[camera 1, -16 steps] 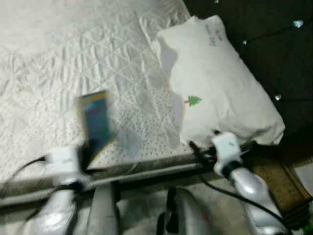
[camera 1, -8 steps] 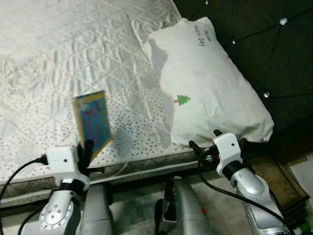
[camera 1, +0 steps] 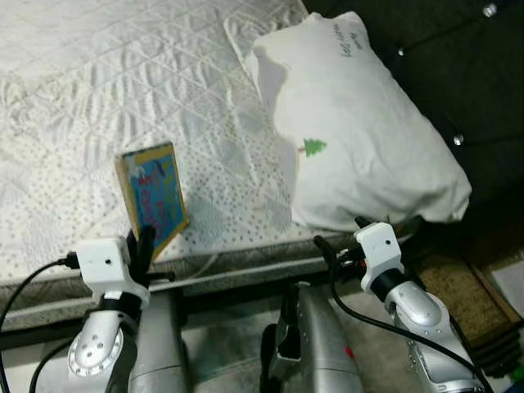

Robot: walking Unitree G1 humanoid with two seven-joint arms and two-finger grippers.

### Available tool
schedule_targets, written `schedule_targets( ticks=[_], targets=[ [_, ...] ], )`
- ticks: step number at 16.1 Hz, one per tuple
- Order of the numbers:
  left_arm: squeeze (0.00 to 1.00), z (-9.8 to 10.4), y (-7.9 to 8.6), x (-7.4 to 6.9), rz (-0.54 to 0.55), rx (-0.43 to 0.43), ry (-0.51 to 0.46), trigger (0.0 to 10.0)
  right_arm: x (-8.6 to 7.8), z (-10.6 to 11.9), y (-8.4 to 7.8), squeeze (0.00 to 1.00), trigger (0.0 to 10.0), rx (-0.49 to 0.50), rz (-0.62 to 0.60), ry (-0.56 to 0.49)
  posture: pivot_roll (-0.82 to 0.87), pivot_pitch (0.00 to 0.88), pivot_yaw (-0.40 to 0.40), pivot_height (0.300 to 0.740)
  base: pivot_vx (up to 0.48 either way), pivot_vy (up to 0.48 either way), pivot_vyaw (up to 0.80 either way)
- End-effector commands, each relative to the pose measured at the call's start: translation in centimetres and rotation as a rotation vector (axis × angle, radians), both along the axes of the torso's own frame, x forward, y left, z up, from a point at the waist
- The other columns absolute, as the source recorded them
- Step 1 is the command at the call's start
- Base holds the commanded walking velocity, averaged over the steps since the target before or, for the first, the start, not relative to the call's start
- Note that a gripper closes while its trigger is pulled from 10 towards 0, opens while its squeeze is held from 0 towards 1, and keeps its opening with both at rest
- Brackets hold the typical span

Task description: Clean up the room

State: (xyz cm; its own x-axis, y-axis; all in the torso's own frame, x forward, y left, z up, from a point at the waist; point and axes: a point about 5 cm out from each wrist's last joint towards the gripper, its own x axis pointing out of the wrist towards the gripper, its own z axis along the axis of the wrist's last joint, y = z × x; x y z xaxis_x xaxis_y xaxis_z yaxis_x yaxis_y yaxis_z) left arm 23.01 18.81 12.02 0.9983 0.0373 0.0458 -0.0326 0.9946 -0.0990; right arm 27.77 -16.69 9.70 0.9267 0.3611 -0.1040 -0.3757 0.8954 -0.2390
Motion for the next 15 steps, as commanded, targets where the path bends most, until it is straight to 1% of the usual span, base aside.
schedule_targets(
  ticks=[1, 3, 4, 5, 6, 7, 8, 9, 10, 11, 12, 13, 14, 15],
  targets=[
    [0.00, -1.0, 0.3, 0.0, 0.006, 0.004, 0.054, 10.0, -0.3, -0.5, -0.4, 0.00, 10.0, -0.006, -0.011, 0.021, 0.09, 0.255, -0.119, 0.539, 0.000, 0.000, 0.00],
    [0.00, -0.9, 0.8, 1.6, 0.021, -0.070, 0.058, 10.0, -0.2, -0.3, -0.4, 0.00, 10.0, -0.009, -0.012, 0.010, 0.09, 0.255, -0.119, 0.539, 0.000, 0.000, 0.00],
    [0.00, -0.4, 0.5, 2.7, -0.001, -0.121, 0.048, 10.0, -0.1, -0.1, -0.4, 0.00, 10.0, -0.010, -0.013, 0.001, 0.07, 0.241, -0.129, 0.539, 0.000, 0.000, 0.00],
    [0.00, -0.2, 0.1, 3.2, -0.019, -0.159, 0.051, 10.0, 0.0, 0.0, -0.4, 0.00, 10.0, -0.011, -0.013, -0.005, 0.07, 0.240, -0.129, 0.539, 0.000, 0.000, 0.00],
    [0.00, -0.3, -0.2, 3.7, -0.041, -0.178, 0.073, 10.0, 0.0, 0.2, -0.4, 0.00, 10.0, -0.013, -0.013, -0.011, 0.06, 0.237, -0.130, 0.539, 0.000, 0.000, 0.00],
    [0.00, -0.5, -0.9, 4.4, -0.079, -0.197, 0.115, 10.0, 0.1, 0.3, -0.4, 0.00, 10.0, -0.017, -0.013, -0.019, 0.06, 0.234, -0.132, 0.539, 0.000, 0.000, 0.00],
    [0.00, -0.4, -1.3, 5.2, -0.109, -0.221, 0.121, 10.0, 0.1, 0.3, -0.5, 0.00, 10.0, -0.020, -0.013, -0.022, 0.05, 0.231, -0.134, 0.539, 0.000, 0.000, 0.00],
    [0.00, -0.3, -1.6, 5.5, -0.123, -0.255, 0.119, 10.0, 0.1, 0.3, -0.5, 0.00, 10.0, -0.022, -0.013, -0.023, 0.04, 0.226, -0.136, 0.539, 0.000, 0.000, 0.00],
    [0.00, 0.1, -1.8, 6.3, -0.147, -0.272, 0.109, 10.0, 0.1, 0.4, -0.5, 0.00, 10.0, -0.027, -0.011, -0.027, 0.04, 0.222, -0.138, 0.539, 0.000, 0.000, 0.00],
    [0.00, 0.5, -1.7, 7.2, -0.147, -0.283, 0.108, 10.0, 0.1, 0.6, -0.5, 0.00, 10.0, -0.037, -0.006, -0.035, 0.04, 0.222, -0.138, 0.539, 0.000, 0.000, 0.00],
    [0.00, 0.7, -1.8, 7.7, -0.151, -0.295, 0.112, 10.0, 0.1, 0.6, -0.5, 0.00, 10.0, -0.040, -0.007, -0.036, 0.03, 0.221, -0.144, 0.539, 0.000, 0.000, 0.00],
    [0.00, 0.8, -2.1, 8.5, -0.180, -0.311, 0.134, 10.0, 0.1, 0.7, -0.7, 0.00, 10.0, -0.045, -0.008, -0.040, 0.02, 0.221, -0.150, 0.539, 0.000, 0.000, 0.00],
    [0.00, 0.8, -2.4, 8.8, -0.206, -0.313, 0.140, 10.0, 0.1, 0.8, -0.7, 0.00, 10.0, -0.049, -0.007, -0.043, 0.02, 0.221, -0.150, 0.539, 0.000, 0.000, 0.00],
    [0.00, 1.0, -3.0, 9.2, -0.252, -0.357, 0.143, 10.0, 0.1, 0.9, -0.7, 0.00, 10.0, -0.059, -0.003, -0.053, 0.01, 0.223, -0.153, 0.539, 0.000, 0.000, 0.00]
  ],
)
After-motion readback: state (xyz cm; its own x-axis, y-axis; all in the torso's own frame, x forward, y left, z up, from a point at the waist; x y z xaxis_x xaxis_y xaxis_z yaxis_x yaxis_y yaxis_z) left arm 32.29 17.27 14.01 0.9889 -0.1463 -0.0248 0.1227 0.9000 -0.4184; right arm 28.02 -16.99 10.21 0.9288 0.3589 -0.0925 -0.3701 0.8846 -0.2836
